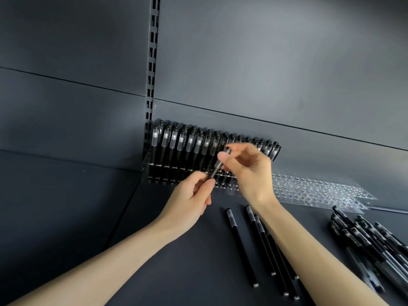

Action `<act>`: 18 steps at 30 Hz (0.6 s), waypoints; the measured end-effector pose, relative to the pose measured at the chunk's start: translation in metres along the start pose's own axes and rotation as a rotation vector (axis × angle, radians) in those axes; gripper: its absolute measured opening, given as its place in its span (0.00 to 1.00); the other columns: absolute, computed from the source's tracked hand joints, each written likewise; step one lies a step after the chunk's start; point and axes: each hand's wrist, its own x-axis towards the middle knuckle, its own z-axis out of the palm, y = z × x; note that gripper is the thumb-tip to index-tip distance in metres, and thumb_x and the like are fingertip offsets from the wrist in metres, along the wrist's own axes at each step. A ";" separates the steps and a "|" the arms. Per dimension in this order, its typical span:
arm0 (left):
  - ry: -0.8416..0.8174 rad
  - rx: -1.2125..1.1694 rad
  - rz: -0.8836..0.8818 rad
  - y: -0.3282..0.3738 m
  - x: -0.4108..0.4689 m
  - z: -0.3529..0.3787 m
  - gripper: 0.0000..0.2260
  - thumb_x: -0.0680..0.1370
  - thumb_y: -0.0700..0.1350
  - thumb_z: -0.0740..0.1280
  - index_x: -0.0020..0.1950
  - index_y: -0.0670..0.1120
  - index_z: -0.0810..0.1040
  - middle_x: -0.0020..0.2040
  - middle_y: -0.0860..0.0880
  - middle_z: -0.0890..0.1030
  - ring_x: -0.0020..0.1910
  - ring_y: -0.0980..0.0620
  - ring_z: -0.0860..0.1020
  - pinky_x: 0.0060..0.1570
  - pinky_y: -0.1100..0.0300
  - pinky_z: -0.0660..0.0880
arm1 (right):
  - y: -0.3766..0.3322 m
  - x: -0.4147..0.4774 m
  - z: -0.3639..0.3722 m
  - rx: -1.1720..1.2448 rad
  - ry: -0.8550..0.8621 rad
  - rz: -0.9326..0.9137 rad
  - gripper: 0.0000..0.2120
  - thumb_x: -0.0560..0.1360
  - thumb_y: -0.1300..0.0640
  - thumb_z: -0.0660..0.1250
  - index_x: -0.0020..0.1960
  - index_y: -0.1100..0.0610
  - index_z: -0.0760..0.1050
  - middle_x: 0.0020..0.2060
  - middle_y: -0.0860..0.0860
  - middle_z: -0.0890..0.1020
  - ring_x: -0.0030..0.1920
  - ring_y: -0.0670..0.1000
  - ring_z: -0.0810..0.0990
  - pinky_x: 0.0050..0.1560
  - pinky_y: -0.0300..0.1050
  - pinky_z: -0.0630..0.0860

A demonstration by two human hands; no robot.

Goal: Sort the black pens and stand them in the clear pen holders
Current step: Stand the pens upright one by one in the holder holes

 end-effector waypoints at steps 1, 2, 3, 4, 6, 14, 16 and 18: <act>0.006 0.003 -0.001 0.000 0.000 -0.001 0.09 0.81 0.45 0.59 0.48 0.41 0.75 0.31 0.49 0.74 0.25 0.55 0.67 0.26 0.63 0.64 | 0.000 0.000 -0.003 0.026 0.018 0.007 0.09 0.71 0.65 0.71 0.50 0.60 0.76 0.34 0.50 0.79 0.35 0.46 0.80 0.41 0.37 0.78; 0.009 0.006 -0.007 -0.001 0.000 -0.002 0.09 0.81 0.45 0.59 0.48 0.40 0.76 0.32 0.49 0.74 0.25 0.55 0.67 0.26 0.62 0.65 | 0.000 0.000 -0.005 0.030 0.004 0.018 0.10 0.71 0.66 0.71 0.52 0.60 0.76 0.34 0.52 0.80 0.35 0.48 0.80 0.42 0.40 0.79; 0.005 0.012 -0.014 -0.002 0.000 -0.003 0.09 0.81 0.44 0.60 0.48 0.40 0.76 0.32 0.49 0.74 0.26 0.54 0.69 0.26 0.60 0.67 | 0.001 -0.001 -0.006 0.019 -0.034 0.030 0.12 0.71 0.66 0.71 0.53 0.59 0.76 0.33 0.51 0.82 0.35 0.49 0.81 0.44 0.42 0.80; -0.002 0.031 -0.013 -0.003 0.000 -0.004 0.09 0.81 0.44 0.60 0.48 0.41 0.76 0.32 0.48 0.75 0.27 0.53 0.71 0.27 0.58 0.71 | 0.001 -0.002 -0.006 -0.005 -0.072 0.033 0.13 0.72 0.66 0.70 0.55 0.58 0.75 0.32 0.50 0.82 0.36 0.49 0.81 0.45 0.44 0.80; 0.011 0.181 0.048 -0.008 0.001 -0.007 0.09 0.81 0.46 0.60 0.50 0.44 0.78 0.37 0.49 0.78 0.33 0.52 0.76 0.37 0.53 0.77 | 0.000 -0.001 -0.007 -0.059 -0.073 0.008 0.15 0.72 0.67 0.70 0.55 0.56 0.74 0.32 0.49 0.83 0.37 0.49 0.82 0.47 0.45 0.80; 0.281 1.164 0.437 -0.043 0.014 -0.025 0.17 0.72 0.48 0.71 0.59 0.43 0.79 0.52 0.44 0.76 0.49 0.42 0.77 0.49 0.46 0.75 | -0.015 0.020 -0.018 -0.345 0.258 -0.289 0.15 0.73 0.61 0.71 0.49 0.45 0.69 0.35 0.44 0.82 0.36 0.43 0.81 0.42 0.41 0.77; 0.297 1.196 0.436 -0.046 0.015 -0.025 0.19 0.70 0.48 0.74 0.59 0.43 0.80 0.52 0.43 0.76 0.50 0.42 0.76 0.51 0.45 0.74 | -0.011 0.022 -0.015 -0.390 0.270 -0.331 0.13 0.73 0.61 0.70 0.51 0.48 0.70 0.36 0.42 0.81 0.37 0.42 0.81 0.43 0.41 0.77; 0.315 1.224 0.443 -0.048 0.017 -0.025 0.18 0.71 0.49 0.70 0.59 0.44 0.79 0.52 0.43 0.75 0.51 0.42 0.74 0.52 0.44 0.73 | -0.004 0.024 -0.013 -0.435 0.262 -0.349 0.12 0.74 0.61 0.70 0.53 0.50 0.71 0.36 0.41 0.80 0.38 0.42 0.81 0.44 0.41 0.77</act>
